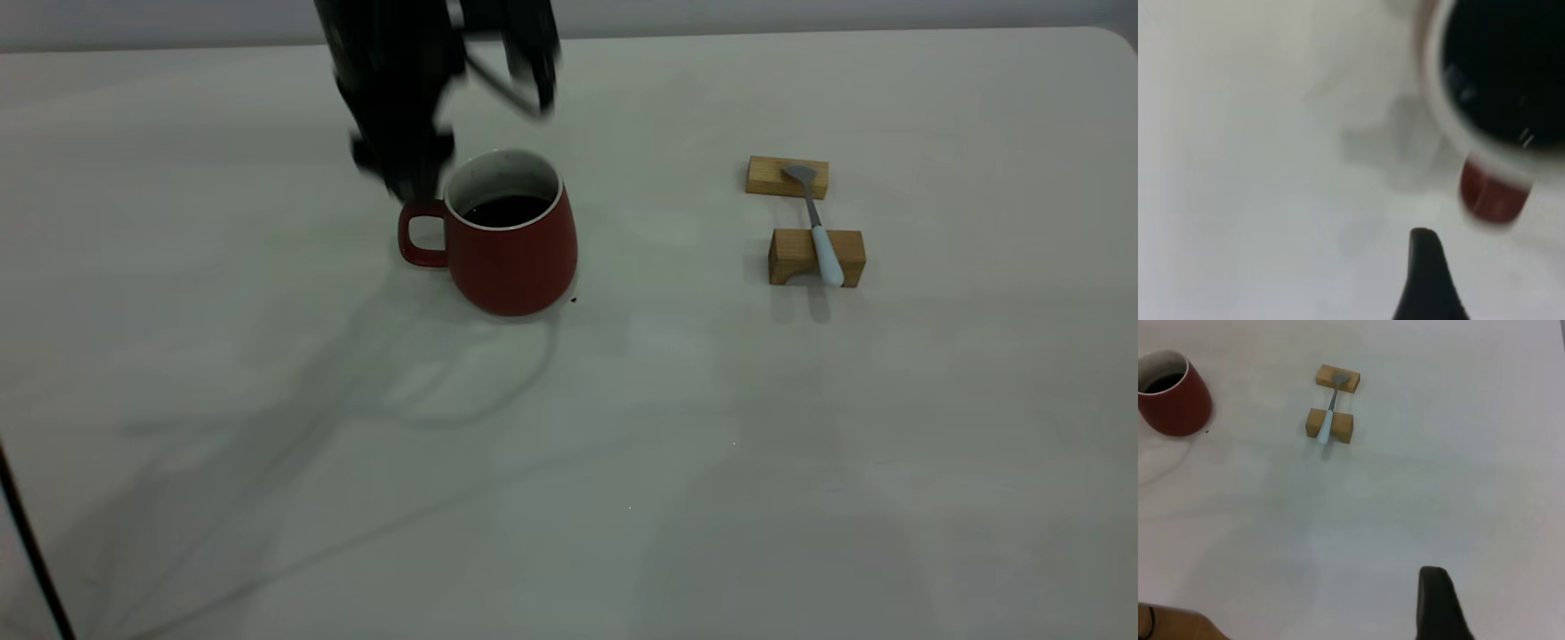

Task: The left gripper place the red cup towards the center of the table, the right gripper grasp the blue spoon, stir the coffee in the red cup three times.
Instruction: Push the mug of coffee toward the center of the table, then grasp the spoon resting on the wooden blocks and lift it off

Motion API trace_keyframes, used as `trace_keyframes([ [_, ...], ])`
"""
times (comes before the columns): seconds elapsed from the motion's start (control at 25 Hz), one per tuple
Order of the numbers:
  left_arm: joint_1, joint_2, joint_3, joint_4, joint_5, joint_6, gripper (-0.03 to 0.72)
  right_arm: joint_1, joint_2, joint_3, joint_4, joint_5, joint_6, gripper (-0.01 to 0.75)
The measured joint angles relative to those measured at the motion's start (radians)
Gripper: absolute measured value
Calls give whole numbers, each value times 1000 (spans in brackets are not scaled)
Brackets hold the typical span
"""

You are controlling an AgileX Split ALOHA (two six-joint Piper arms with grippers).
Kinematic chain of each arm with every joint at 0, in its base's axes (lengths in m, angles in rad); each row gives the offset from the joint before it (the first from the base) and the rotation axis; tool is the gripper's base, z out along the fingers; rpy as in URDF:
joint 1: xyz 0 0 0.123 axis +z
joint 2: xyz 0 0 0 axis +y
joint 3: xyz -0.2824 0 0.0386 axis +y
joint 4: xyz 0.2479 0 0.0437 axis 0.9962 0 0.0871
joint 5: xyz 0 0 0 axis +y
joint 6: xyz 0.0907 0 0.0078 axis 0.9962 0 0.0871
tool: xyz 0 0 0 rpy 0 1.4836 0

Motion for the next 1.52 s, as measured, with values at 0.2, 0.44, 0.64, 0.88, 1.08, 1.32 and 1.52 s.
trace_keyframes([
  [0.2, 0, -244, 0, 76, 162, -242, 585, 0, 0, 0, 0, 0, 0, 489],
  [0.44, 0, -541, 0, 122, 395, -489, 585, 0, 0, 0, 0, 0, 0, 489],
  [0.64, 0, -718, 0, 122, 564, -673, 585, 0, 0, 0, 0, 0, 0, 489],
  [0.88, 0, -877, 14, 119, 573, -716, 585, 0, 0, 0, 0, 0, 0, 489],
  [1.08, 0, -1022, 117, 61, 573, -522, 585, 0, 0, 0, 0, 0, 0, 489],
  [1.32, 33, -1300, 322, -111, 573, -344, 585, 0, 0, 0, 0, 0, 0, 489],
  [1.52, 204, -1574, 445, -227, 573, -351, 585, 0, 0, 0, 0, 0, -1, 489],
])
